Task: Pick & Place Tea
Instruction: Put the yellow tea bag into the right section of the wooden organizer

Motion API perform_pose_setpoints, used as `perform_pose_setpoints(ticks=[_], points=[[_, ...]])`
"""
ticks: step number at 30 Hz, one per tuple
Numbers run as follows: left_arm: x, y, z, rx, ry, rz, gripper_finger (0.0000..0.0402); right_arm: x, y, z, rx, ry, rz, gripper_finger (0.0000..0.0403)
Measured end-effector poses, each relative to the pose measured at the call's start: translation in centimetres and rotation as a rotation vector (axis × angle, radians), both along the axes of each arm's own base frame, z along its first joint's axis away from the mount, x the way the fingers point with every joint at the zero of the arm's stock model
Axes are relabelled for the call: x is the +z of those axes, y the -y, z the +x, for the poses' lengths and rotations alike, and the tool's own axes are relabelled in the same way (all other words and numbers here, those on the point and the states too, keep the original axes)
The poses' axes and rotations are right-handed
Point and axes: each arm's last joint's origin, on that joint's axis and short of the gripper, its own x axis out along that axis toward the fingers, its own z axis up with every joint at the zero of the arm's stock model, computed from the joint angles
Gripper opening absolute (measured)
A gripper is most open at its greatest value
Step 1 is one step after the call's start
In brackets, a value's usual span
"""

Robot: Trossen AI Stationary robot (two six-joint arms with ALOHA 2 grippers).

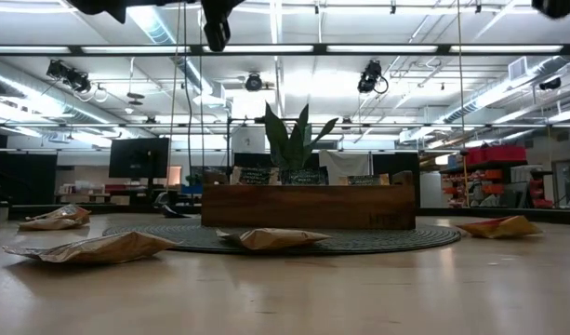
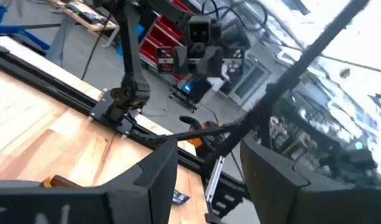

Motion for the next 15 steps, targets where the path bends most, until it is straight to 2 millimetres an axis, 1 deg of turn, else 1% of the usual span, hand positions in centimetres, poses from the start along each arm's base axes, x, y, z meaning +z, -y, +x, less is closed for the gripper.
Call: perform_pose_setpoints(ticks=[3,7,9,12,15], points=[[0.0,-0.3,0.0,0.034,-0.003,-0.037,0.0181,-1.6,1.7,-1.4,0.005,-0.086,0.081,0.0133],[0.0,-0.5,0.0,0.07,-0.003,-0.044,0.0181,-4.6,2.6,-2.2,0.018,-0.129,0.214,0.0134],[0.0,-0.5,0.0,0.095,-0.002,-0.047,0.0181,-6.6,2.7,-2.3,-0.005,-0.14,0.282,0.0134],[0.1,-0.6,0.0,0.114,0.003,-0.049,0.0181,-10.2,2.5,-2.3,-0.03,-0.195,0.4,0.0134],[0.1,-0.6,0.0,0.125,0.005,-0.049,0.0181,-13.6,2.6,-2.4,-0.118,-0.194,0.561,0.0135]])
